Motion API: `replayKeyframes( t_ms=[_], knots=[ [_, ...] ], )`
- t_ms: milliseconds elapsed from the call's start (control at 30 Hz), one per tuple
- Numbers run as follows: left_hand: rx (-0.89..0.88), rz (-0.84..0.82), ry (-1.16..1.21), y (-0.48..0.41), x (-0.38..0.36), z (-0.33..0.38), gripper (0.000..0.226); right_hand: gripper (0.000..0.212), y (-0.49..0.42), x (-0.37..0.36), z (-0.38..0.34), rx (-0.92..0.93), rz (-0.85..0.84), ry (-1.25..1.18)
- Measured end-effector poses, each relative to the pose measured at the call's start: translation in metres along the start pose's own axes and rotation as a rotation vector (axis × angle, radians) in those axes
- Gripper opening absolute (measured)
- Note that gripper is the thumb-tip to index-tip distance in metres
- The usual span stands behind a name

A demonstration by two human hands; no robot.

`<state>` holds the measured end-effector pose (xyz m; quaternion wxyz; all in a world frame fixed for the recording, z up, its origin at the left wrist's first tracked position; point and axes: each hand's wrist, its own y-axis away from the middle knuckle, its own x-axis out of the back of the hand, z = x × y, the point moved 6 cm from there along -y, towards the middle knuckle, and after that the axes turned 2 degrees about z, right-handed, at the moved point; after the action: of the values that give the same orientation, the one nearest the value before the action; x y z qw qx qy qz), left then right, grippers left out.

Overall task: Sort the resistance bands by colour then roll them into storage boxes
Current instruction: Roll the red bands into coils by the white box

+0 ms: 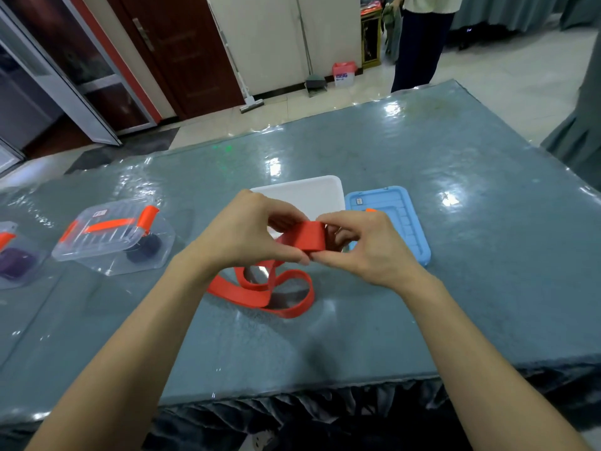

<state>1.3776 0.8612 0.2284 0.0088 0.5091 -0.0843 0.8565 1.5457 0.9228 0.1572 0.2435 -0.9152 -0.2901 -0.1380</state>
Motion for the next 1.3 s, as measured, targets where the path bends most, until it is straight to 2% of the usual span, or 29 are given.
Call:
replayKeyframes(
  t_ms=[67,133,267,333,433,533,600,700,767,833,967,1133,1233,1300],
  knots=[
    [0.058,0.044,0.262,0.006,0.001,-0.014,0.054,0.046,0.003,0.007,-0.002,-0.043,0.091,-0.176],
    [0.061,0.077,0.385,0.012,-0.001,-0.023,0.058,0.054,0.004,0.006,-0.006,-0.072,0.119,-0.322],
    [0.101,0.147,0.571,0.018,-0.006,-0.031,0.058,0.04,0.002,-0.003,-0.008,-0.13,0.111,-0.656],
    [0.129,0.185,0.637,0.02,-0.007,-0.032,0.052,0.043,0.002,-0.012,-0.005,-0.165,0.088,-0.717],
    [0.159,0.188,0.521,0.025,-0.003,-0.032,0.047,0.046,0.003,-0.022,0.004,-0.223,0.009,-0.599],
    [0.14,0.088,0.264,0.03,-0.002,-0.024,0.039,0.057,0.003,-0.019,0.003,-0.234,-0.147,-0.222],
    [0.113,0.059,0.144,0.03,0.0,-0.018,0.038,0.069,0.004,-0.018,-0.002,-0.24,-0.2,-0.081],
    [0.08,0.022,0.048,0.027,0.003,-0.012,0.038,0.044,0.005,-0.025,-0.012,-0.181,-0.229,-0.074],
    [0.053,0.013,0.007,0.026,0.004,-0.007,0.036,0.036,0.005,-0.025,-0.014,-0.129,-0.19,-0.071],
    [0.031,0.036,0.055,0.026,0.003,-0.005,0.037,0.036,0.004,-0.019,-0.013,-0.099,-0.139,-0.083],
    [0.09,0.032,0.296,0.033,-0.004,-0.02,0.05,0.045,0.005,-0.007,-0.005,-0.137,-0.036,-0.2],
    [0.194,0.159,0.575,0.035,-0.013,-0.032,0.048,0.041,0.004,-0.011,-0.001,-0.196,0.001,-0.427],
    [0.226,0.142,0.738,0.032,-0.017,-0.031,0.056,0.04,0.005,-0.018,-0.001,-0.233,0.011,-0.552],
    [0.229,0.114,0.749,0.031,-0.017,-0.03,0.059,0.04,0.006,-0.022,0.002,-0.249,0.004,-0.592]
  ],
)
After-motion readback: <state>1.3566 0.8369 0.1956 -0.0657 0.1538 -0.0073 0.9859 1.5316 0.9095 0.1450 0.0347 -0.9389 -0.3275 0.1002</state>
